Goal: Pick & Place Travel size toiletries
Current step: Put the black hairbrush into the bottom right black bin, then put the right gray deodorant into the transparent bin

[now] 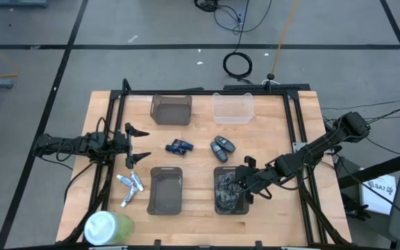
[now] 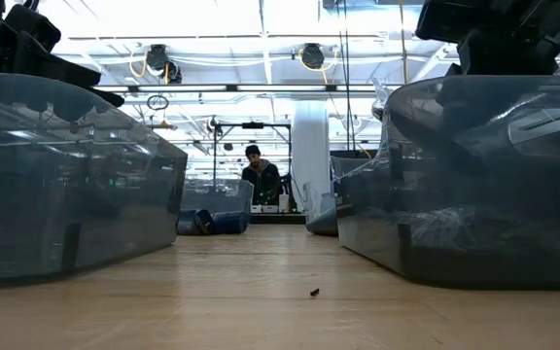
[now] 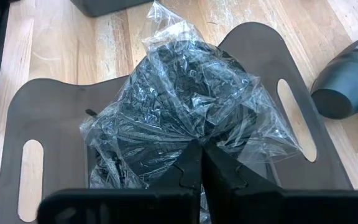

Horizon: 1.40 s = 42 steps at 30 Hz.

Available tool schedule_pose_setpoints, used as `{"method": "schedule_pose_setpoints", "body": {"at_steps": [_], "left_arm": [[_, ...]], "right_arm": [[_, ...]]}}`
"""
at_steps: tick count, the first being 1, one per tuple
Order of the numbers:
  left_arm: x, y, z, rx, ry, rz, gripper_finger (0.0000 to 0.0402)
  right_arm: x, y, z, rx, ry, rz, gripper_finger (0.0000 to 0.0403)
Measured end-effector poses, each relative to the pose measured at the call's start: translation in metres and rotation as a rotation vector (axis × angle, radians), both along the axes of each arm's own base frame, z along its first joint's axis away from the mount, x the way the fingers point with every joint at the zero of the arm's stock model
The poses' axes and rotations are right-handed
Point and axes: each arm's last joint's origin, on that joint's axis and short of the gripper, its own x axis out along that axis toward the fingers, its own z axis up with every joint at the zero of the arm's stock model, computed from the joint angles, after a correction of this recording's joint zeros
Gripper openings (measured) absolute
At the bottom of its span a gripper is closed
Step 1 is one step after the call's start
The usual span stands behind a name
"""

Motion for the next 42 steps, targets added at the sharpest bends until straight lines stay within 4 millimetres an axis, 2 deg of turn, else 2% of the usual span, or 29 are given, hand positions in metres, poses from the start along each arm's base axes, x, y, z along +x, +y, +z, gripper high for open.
{"method": "schedule_pose_setpoints", "body": {"at_steps": [8,19,23,28,34,40,42], "left_arm": [[0.000,0.000,0.000,0.000,0.000,0.000,0.0395],[0.000,0.000,0.000,0.000,0.000,0.000,0.0395],[0.000,0.000,0.000,0.000,0.000,0.000,0.0395],[0.000,0.000,0.000,0.000,0.000,0.000,0.0395],[0.000,0.000,0.000,0.000,0.000,0.000,0.0395],[0.000,0.000,0.000,0.000,0.000,0.000,0.0395],[0.000,0.000,0.000,0.000,0.001,0.000,0.0395]], "right_arm": [[-0.001,0.003,0.000,0.061,0.030,0.045,0.0013],[-0.001,0.005,0.000,0.111,0.037,0.066,0.0075],[0.005,0.007,0.006,0.117,-0.043,0.101,0.0096],[0.016,0.008,0.021,0.072,-0.238,0.203,0.0115],[0.026,-0.014,0.045,-0.024,-0.434,0.223,0.0133],[0.034,-0.042,0.051,-0.216,-0.485,0.232,0.0175],[0.038,-0.055,0.055,-0.266,-0.476,0.187,0.0191]]}}
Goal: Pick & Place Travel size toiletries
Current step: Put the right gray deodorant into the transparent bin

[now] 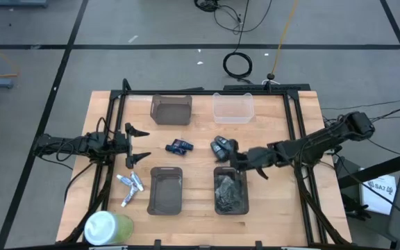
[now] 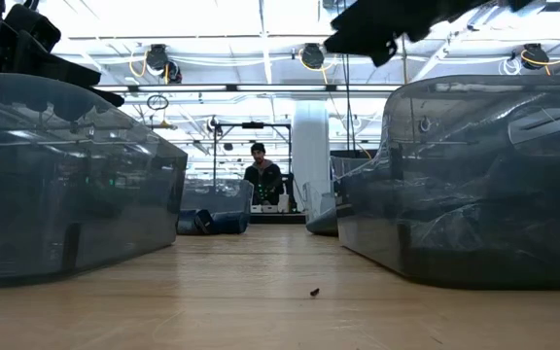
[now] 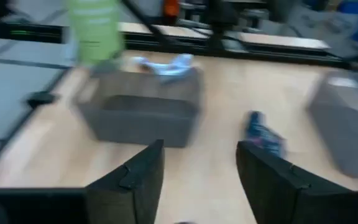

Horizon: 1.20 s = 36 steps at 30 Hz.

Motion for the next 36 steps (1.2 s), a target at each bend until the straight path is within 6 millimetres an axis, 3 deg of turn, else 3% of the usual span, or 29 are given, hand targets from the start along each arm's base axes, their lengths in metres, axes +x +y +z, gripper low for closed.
{"method": "schedule_pose_setpoints", "body": {"at_steps": [6,9,19,27,36], "left_arm": [[0.000,0.000,0.000,0.000,-0.001,0.000,0.0395],[0.000,0.000,0.000,0.000,0.000,0.000,0.0395],[0.000,0.000,0.000,0.000,0.000,0.000,0.0395],[0.000,0.000,0.000,0.000,0.000,0.000,0.0395],[0.000,0.000,0.000,0.000,0.000,0.000,0.0395]], "right_arm": [[0.015,-0.046,0.019,-0.021,0.145,-0.194,0.0228],[0.023,-0.065,0.019,-0.003,0.246,-0.275,0.0236],[0.033,-0.107,-0.046,0.029,0.588,-0.464,0.0238],[0.023,-0.119,-0.078,0.078,0.683,-0.542,0.0238],[0.016,-0.114,-0.089,0.168,0.673,-0.549,0.0238]]}}
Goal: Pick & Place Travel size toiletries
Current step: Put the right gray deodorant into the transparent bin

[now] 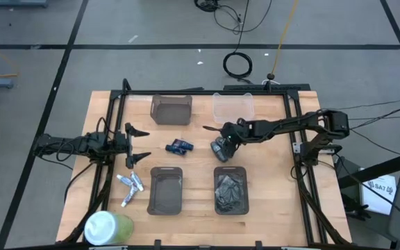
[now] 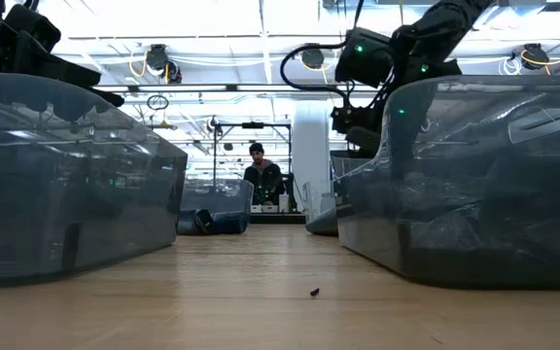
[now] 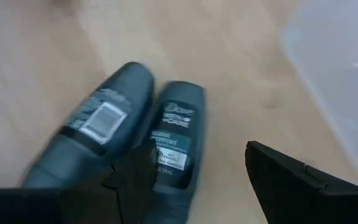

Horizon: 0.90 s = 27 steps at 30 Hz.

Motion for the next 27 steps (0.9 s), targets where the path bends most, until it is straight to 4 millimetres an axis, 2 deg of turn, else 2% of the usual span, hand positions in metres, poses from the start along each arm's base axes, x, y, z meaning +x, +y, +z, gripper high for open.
{"method": "schedule_pose_setpoints", "body": {"at_steps": [5,11,22,27], "left_arm": [[0.000,0.000,0.000,0.000,0.001,0.000,0.0395],[0.000,0.000,0.000,0.000,0.000,0.000,0.0395],[0.000,0.000,0.000,0.000,0.000,0.000,0.0395],[0.000,0.000,0.000,0.000,0.000,0.000,0.0395]], "right_arm": [[-0.002,0.003,-0.005,0.083,-0.008,0.027,0.0238],[-0.001,0.008,-0.005,0.071,0.001,0.059,0.0238],[-0.013,0.013,-0.010,0.039,0.171,0.199,0.0238],[-0.017,0.014,-0.012,0.049,0.214,0.199,0.0238]]}}
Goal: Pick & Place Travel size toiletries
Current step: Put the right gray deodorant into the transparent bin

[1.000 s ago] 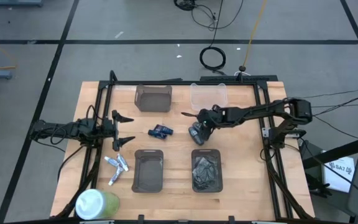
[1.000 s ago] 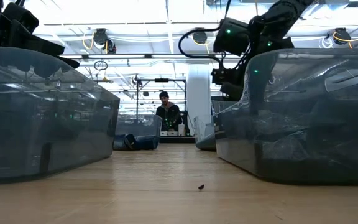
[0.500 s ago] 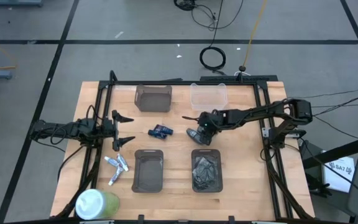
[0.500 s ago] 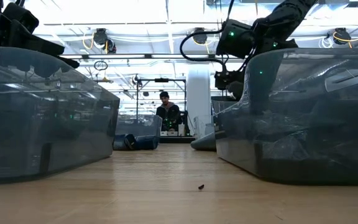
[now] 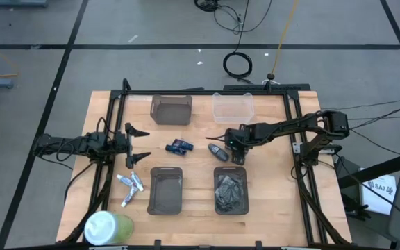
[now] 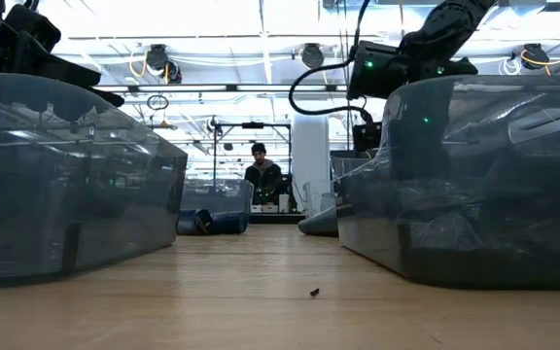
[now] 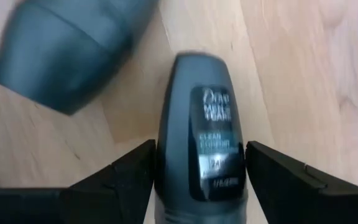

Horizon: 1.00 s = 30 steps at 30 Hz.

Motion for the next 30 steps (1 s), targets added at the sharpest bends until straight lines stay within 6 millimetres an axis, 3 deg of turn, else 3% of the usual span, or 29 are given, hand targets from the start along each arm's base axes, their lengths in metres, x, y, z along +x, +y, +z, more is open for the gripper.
{"method": "schedule_pose_setpoints", "body": {"at_steps": [16,21,30], "left_arm": [[0.000,0.000,0.000,0.000,0.000,0.000,0.0395],[0.000,0.000,0.000,0.000,0.000,0.000,0.0395],[0.000,0.000,0.000,0.000,0.000,0.000,0.0395]], "right_arm": [[-0.008,0.001,-0.003,0.023,0.069,-0.062,0.0228],[-0.018,0.002,-0.013,0.028,0.094,-0.096,0.0208],[-0.030,0.004,-0.032,0.044,0.082,-0.148,0.0219]]}}
